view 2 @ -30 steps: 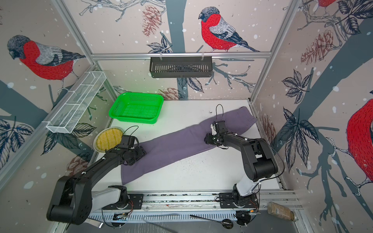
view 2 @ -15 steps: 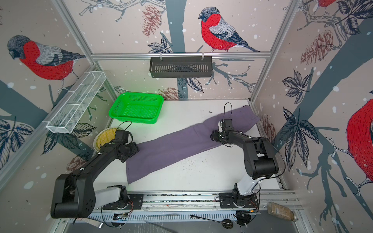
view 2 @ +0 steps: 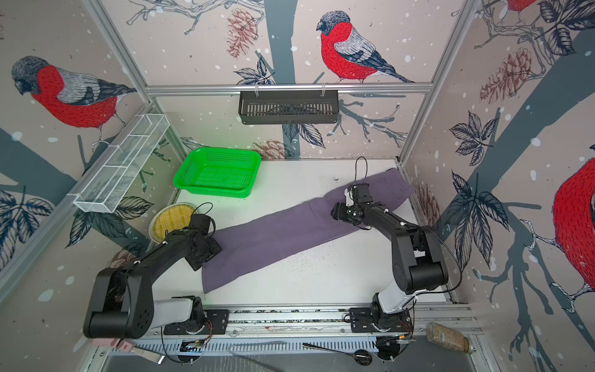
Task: Fold and stack the trousers
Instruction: Fold the trousers at the center of the table.
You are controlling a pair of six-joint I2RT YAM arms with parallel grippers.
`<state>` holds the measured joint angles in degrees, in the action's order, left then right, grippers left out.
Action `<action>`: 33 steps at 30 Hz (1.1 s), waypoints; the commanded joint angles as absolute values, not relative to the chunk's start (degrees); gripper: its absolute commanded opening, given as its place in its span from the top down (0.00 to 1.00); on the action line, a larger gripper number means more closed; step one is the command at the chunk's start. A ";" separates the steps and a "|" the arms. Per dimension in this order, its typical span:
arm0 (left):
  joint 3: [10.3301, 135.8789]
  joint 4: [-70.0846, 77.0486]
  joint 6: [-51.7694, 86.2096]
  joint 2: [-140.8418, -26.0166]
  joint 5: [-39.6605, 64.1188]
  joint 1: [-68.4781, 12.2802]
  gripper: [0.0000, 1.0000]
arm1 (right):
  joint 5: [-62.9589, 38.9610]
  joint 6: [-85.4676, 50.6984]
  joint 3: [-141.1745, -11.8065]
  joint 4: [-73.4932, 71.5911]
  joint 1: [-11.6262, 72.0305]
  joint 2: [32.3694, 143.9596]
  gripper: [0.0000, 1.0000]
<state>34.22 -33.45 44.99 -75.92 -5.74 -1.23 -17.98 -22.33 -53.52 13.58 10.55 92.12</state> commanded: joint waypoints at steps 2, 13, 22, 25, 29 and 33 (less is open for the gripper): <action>33.33 -32.51 44.19 -76.82 -4.41 -1.18 0.36 | -19.15 -21.71 -53.96 13.95 10.63 91.93 0.29; 37.99 -35.11 42.28 -78.05 -8.91 -2.99 1.00 | -19.94 -22.63 -53.96 13.46 11.62 91.50 0.29; 44.73 -46.62 45.42 -72.48 -21.44 -0.08 1.00 | -20.99 -23.20 -55.24 13.36 13.66 91.88 0.29; 48.02 -50.55 44.84 -70.15 -26.04 1.45 1.00 | -21.53 -23.28 -55.71 13.36 14.06 92.36 0.29; 52.07 -52.12 43.91 -66.27 -31.80 2.33 1.00 | -22.27 -23.32 -56.65 13.21 14.58 92.64 0.29; 56.51 -53.99 41.22 -65.72 -32.46 3.27 1.00 | -23.00 -23.16 -57.63 13.46 14.83 92.79 0.29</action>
<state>54.24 -51.05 43.53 -66.02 -28.45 2.94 -21.74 -22.79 -56.90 13.41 14.68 92.64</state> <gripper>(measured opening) 0.107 0.706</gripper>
